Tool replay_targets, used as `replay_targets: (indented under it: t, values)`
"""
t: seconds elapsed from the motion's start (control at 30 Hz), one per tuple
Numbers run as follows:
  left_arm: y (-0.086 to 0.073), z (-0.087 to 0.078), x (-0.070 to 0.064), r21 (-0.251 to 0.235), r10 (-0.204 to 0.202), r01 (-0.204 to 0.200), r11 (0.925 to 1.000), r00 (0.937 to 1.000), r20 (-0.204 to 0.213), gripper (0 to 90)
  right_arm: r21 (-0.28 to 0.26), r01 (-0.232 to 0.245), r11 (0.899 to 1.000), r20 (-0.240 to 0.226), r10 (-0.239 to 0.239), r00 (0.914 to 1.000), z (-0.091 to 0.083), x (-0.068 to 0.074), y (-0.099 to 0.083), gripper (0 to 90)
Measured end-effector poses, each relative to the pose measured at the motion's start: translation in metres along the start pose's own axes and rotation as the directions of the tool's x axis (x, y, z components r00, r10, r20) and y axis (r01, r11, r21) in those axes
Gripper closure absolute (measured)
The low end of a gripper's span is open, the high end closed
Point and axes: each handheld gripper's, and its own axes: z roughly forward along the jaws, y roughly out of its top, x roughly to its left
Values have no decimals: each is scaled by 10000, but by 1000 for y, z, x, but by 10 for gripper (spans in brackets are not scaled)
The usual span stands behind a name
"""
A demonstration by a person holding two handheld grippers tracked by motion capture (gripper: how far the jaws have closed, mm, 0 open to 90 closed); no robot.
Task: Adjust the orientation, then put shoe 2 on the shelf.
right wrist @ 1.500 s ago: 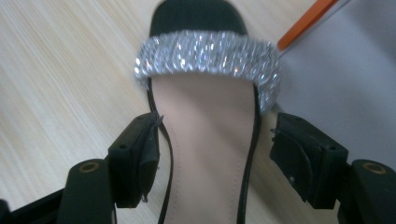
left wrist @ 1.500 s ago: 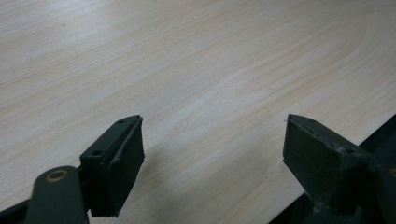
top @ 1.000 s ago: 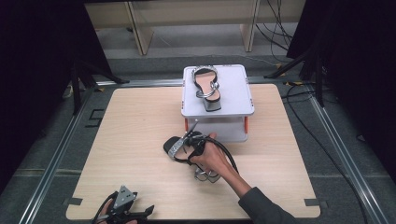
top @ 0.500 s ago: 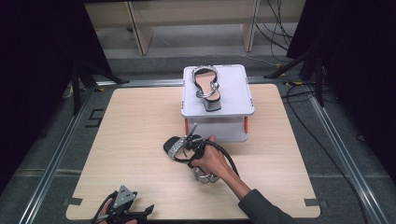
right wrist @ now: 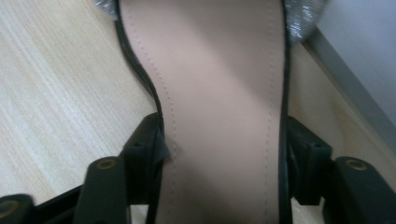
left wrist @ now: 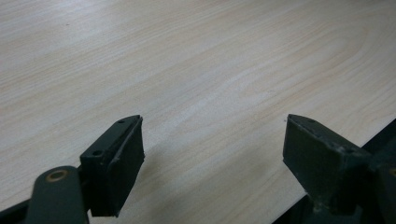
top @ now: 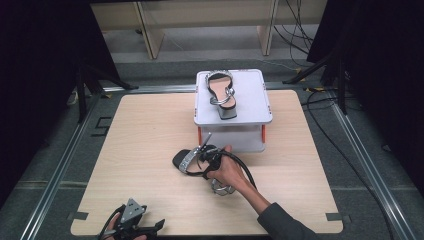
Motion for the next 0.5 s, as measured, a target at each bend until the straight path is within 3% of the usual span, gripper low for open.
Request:
replay_targets:
  t: [0.07, 0.17, 0.23, 0.3, 0.37, 0.43, 0.5]
  values:
    - [1, 1, 2, -100, 226, -226, 9997, 9997, 8, 202, -83, 9, 10000, -190, -11, 9998, -1, -1, -1, 414]
    - [0, 0, 1, -72, -18, 18, 10000, 10000, -10, 202, -175, 34, 9998, -230, -38, 9997, -4, -1, -1, 417]
    - [1, 1, 3, -34, 281, -281, 9996, 9996, -81, 202, -286, 125, 9995, -280, -133, 9995, -8, -2, 0, 417]
    - [0, 0, -1, -26, -134, 134, 9999, 9999, 33, 202, -422, 219, 9989, -276, -231, 9994, -12, -2, 1, 418]
    - [1, 0, 2, -88, 224, -225, 9997, 9997, -27, 202, -452, 276, 9986, -257, -288, 9993, -19, 0, 3, 418]
    - [0, -1, 0, -81, -134, 134, 9999, 9999, 48, 202, -625, 347, 9974, -315, -368, 9988, -26, 1, 6, 418]
    - [0, -1, 1, -13, 50, -50, 10000, 10000, 26, 202, -783, 370, 9962, -389, -402, 9984, -35, 2, 8, 419]
